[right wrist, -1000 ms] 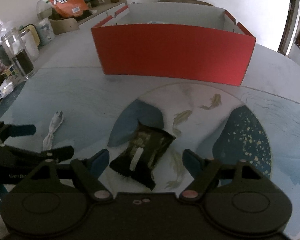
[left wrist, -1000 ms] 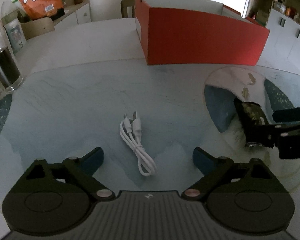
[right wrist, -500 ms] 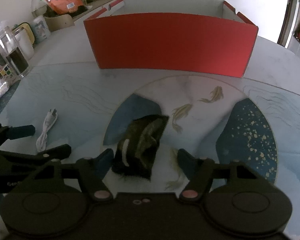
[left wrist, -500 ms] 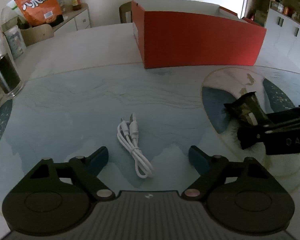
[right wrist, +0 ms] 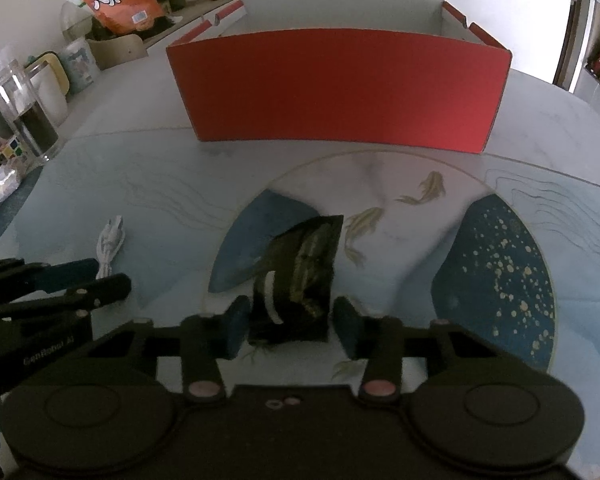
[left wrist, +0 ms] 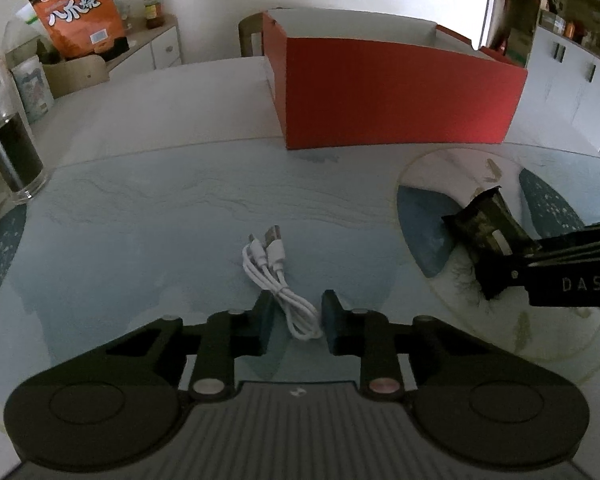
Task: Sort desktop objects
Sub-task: 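Grasp the white cable with the left gripper while the right grasps the dark packet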
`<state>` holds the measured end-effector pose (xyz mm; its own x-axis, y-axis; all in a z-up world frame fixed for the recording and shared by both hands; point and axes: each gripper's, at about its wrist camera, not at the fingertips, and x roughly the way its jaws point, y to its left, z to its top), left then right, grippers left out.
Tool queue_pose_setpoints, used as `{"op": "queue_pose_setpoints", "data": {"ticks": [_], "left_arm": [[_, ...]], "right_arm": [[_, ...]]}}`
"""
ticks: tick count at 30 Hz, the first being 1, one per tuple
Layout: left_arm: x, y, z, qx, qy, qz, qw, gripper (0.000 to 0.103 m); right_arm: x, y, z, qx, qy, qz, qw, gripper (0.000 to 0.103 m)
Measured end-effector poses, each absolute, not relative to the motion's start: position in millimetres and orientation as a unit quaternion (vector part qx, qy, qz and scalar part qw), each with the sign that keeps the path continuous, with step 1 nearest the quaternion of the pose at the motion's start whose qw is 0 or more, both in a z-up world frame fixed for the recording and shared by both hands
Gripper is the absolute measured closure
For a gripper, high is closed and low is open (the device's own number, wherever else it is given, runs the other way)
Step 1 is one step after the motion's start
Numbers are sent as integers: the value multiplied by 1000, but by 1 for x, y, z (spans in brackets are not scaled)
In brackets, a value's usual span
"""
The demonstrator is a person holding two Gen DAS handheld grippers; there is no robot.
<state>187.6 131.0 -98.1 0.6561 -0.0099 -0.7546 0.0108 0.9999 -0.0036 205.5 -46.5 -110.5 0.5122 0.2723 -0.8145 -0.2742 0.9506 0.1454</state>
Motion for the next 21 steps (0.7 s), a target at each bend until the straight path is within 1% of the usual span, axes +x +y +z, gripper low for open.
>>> {"op": "queue_pose_setpoints", "data": {"ticks": [1,2,21], "left_arm": [[188,131,-98,0,415,-5,910,87],[188,131,-98,4,414,-3,910,88],[186,129,-84,-6,404,-17,915,89]], "right_arm": [[205,-47,-110,0,468,156,870,63],[205,-47,-110,0,468,154,870,63],[196,-64,-97,13,459,143,877,69]]}}
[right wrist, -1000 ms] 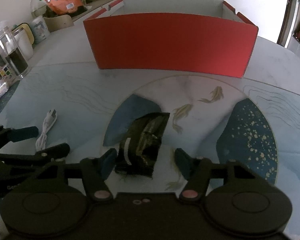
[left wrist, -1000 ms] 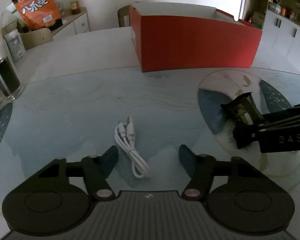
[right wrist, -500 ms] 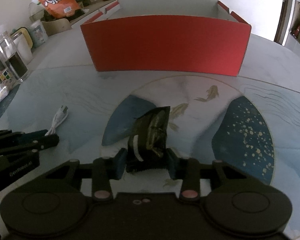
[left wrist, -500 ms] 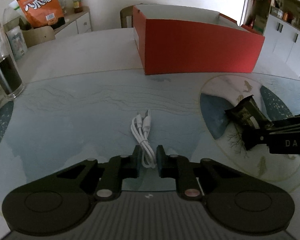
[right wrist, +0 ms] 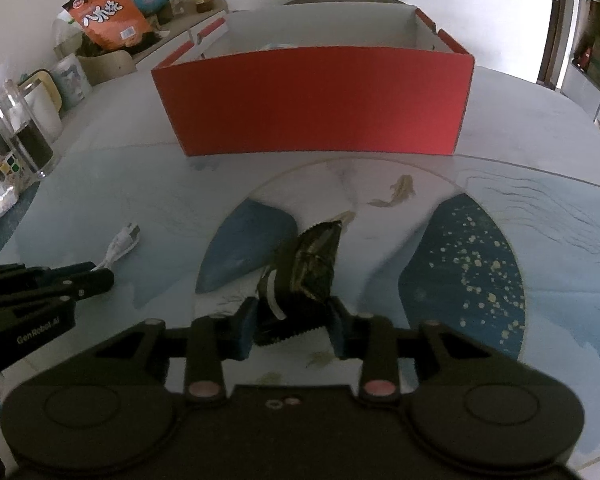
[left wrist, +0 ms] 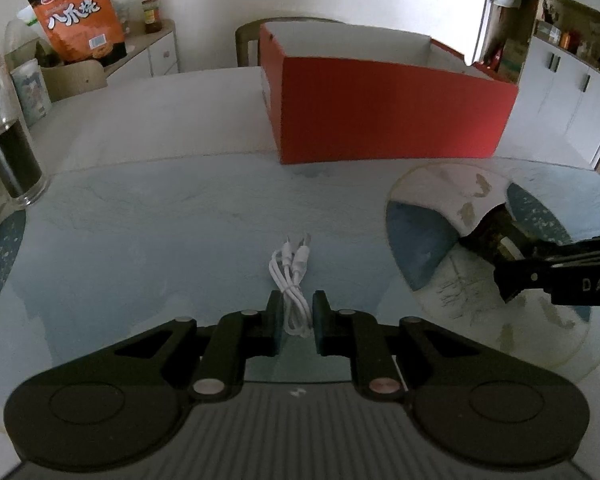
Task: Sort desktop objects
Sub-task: 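Grasp the white cable with the left gripper while the right grasps the dark packet, then lift the white cable and dark packet with both grippers over the red box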
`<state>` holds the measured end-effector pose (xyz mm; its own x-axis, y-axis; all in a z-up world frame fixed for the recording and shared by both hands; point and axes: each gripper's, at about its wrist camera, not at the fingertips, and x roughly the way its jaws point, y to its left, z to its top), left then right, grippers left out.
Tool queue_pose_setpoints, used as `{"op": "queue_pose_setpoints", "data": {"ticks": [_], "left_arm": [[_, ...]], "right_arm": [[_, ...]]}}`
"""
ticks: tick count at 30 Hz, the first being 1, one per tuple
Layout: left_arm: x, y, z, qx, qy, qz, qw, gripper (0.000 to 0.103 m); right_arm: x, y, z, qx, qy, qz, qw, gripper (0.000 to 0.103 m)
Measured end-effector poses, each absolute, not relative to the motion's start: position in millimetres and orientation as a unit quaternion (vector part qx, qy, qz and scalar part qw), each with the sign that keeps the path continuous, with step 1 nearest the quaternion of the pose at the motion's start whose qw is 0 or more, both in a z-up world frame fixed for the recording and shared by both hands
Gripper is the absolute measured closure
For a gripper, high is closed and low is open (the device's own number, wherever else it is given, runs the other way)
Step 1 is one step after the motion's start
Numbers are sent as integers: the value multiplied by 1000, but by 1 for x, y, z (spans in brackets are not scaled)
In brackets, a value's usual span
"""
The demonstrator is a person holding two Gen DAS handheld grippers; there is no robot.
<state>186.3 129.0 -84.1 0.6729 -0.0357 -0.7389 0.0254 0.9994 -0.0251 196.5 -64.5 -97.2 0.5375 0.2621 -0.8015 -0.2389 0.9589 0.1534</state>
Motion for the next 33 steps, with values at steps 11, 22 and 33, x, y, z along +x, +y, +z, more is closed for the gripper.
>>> {"op": "queue_pose_setpoints", "data": {"ticks": [11,22,33], "left_arm": [[183,116,-70,-8,396,-37,917,91],[180,110,-61,-19,393,-48,918,99],[176,99,-36,-25,376,-63,924,99]], "right_arm": [[192,-74,-87,25,453,150,878,82],[182,-83,-73,36,442,153,883,84],[175,-96,-53,48,422,157,892,84]]}}
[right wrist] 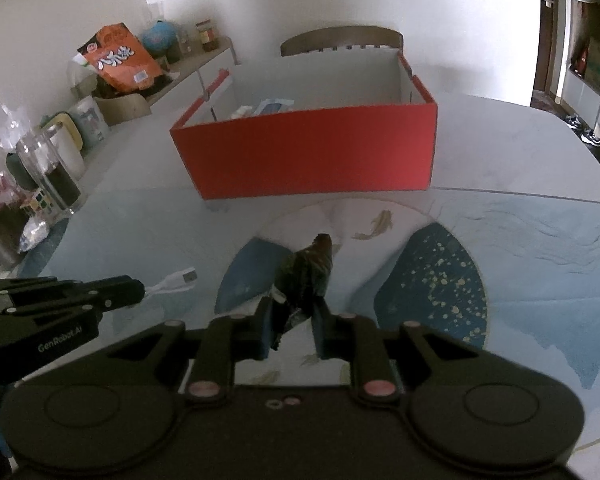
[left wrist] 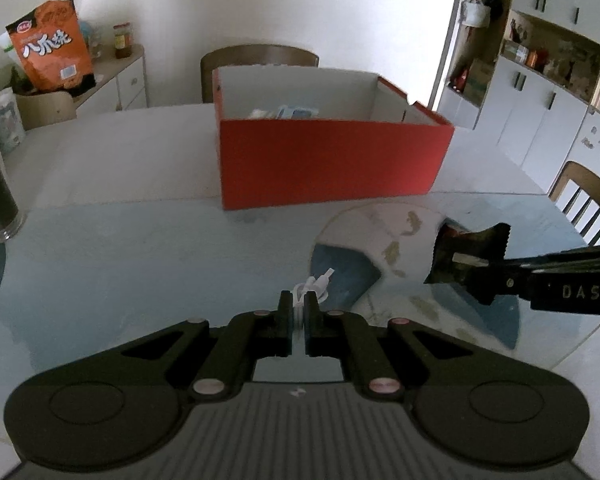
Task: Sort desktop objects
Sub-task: 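Lift the white cable and dark packet with both grippers over the red box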
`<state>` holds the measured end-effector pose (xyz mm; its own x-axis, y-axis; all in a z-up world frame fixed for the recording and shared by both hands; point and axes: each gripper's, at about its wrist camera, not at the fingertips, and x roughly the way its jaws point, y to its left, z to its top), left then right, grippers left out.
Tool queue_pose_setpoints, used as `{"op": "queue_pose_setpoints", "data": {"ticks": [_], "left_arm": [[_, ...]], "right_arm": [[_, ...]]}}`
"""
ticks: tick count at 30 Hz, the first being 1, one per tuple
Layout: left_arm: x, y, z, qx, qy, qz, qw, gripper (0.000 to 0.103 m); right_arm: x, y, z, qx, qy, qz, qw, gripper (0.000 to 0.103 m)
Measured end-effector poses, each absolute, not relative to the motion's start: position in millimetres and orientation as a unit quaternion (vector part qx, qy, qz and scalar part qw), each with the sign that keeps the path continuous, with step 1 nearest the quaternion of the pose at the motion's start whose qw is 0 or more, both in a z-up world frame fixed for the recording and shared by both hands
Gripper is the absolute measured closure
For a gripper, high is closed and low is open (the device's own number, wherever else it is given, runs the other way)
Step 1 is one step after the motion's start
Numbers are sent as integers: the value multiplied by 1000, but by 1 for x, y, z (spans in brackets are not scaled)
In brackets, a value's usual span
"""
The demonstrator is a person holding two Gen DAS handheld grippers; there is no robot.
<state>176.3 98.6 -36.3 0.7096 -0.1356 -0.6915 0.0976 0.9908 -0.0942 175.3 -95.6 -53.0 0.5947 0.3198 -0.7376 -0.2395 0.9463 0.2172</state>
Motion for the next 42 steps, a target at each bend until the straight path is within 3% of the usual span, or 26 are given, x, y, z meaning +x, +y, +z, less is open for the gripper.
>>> {"op": "queue_pose_setpoints", "data": {"ticks": [24,42], "left_arm": [[216,70,43,-9,292,-102,951,99],[278,70,65,7,280,-106,954,99]], "right_arm": [[190,-131,15,48,364,158,917,84],[247,-129,45,38,333,155,929,84]]}}
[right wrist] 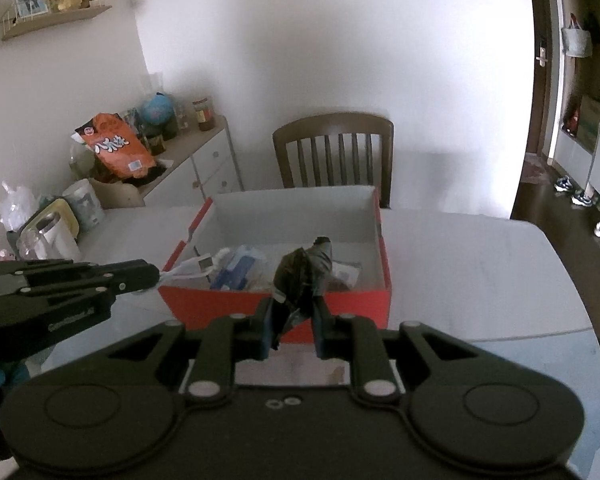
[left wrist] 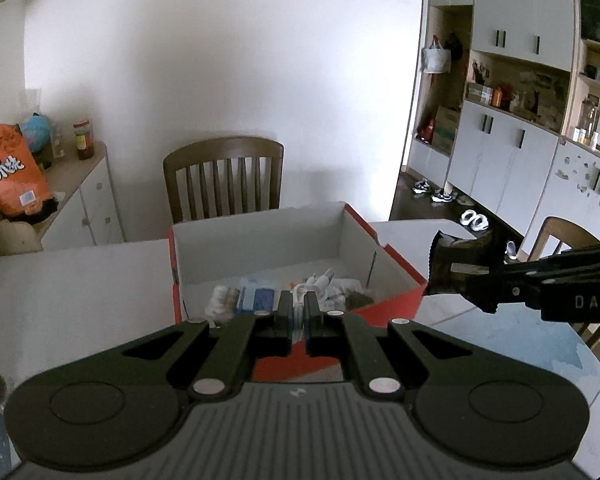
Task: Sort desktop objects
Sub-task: 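Lift the white cable and dark packet with both grippers over the red box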
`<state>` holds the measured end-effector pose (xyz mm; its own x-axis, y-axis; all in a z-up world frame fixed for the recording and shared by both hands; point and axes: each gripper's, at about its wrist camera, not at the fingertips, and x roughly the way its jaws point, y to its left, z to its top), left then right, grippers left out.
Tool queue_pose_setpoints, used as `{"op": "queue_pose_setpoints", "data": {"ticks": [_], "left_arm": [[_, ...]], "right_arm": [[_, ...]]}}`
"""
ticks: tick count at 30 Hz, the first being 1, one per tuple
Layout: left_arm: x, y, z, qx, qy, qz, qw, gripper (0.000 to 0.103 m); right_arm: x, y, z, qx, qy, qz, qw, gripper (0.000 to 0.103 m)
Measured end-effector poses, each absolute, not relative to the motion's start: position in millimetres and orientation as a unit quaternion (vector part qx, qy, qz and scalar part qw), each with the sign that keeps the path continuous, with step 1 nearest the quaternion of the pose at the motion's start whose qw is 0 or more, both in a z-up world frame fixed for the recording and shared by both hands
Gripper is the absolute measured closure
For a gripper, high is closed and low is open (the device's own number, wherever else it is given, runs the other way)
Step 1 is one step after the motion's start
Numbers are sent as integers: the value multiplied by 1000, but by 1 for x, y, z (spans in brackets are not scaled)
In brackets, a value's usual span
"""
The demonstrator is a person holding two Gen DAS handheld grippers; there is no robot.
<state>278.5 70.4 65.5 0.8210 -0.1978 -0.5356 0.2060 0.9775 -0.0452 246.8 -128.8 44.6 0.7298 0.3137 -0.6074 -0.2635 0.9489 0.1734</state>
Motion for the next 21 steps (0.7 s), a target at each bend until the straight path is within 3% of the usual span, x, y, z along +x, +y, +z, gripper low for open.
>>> {"op": "queue_pose_setpoints", "data": {"ticks": [21], "left_arm": [[352,71,83,19,273,-109,955,99]], "right_arm": [[296,-119,52,22,329,168,929,84]]}}
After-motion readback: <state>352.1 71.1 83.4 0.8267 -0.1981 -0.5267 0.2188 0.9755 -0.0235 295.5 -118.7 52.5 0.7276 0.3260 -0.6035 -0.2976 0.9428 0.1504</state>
